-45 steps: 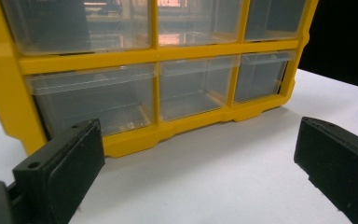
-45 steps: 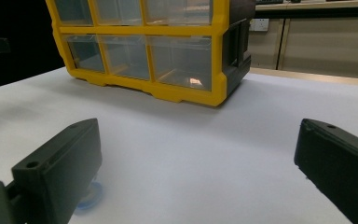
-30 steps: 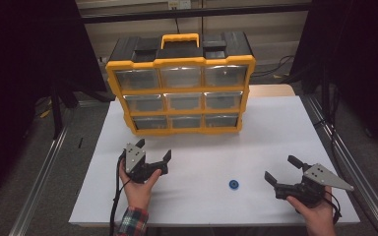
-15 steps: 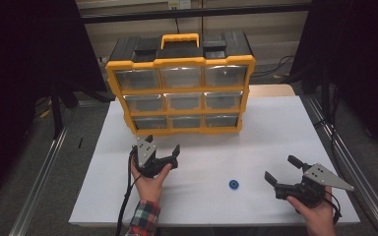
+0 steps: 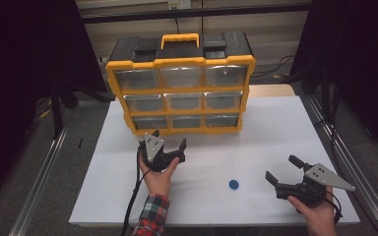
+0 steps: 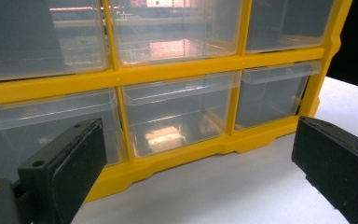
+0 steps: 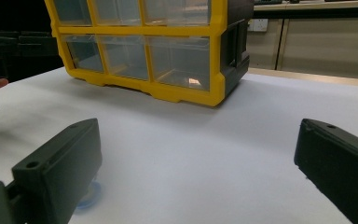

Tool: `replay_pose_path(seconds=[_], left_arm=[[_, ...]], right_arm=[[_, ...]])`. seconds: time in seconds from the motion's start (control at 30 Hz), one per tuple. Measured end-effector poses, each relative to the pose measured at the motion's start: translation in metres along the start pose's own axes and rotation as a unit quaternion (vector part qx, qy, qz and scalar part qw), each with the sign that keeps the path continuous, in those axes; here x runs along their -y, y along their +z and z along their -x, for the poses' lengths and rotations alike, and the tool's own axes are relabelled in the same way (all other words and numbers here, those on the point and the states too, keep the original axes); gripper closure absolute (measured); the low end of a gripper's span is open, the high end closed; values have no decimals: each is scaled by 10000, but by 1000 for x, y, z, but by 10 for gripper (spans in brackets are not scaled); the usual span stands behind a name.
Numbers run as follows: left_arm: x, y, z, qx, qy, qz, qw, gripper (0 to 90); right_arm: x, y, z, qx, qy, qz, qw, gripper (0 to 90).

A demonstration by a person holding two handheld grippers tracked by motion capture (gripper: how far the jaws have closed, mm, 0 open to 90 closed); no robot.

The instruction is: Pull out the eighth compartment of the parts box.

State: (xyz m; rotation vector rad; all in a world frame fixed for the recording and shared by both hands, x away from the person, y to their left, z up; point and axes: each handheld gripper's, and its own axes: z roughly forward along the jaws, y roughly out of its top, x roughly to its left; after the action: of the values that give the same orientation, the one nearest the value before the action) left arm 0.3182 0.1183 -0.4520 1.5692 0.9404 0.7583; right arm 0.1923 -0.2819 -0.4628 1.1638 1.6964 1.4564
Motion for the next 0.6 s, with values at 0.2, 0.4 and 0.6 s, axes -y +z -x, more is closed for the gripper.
replay_pose_path(seconds=[0.2, 0.4, 0.6], left_arm=[[0, 5, 0, -80, -37, 8, 10000, 34], [0, 10, -1, -134, -76, 43, 9999, 38], [-2, 15, 4, -156, -136, 83, 9998, 39]], right_arm=[[0, 0, -1, -24, -13, -5, 10000, 2], [0, 0, -1, -16, -19, 10, 10000, 2], [0, 0, 0, -17, -27, -9, 10000, 3]])
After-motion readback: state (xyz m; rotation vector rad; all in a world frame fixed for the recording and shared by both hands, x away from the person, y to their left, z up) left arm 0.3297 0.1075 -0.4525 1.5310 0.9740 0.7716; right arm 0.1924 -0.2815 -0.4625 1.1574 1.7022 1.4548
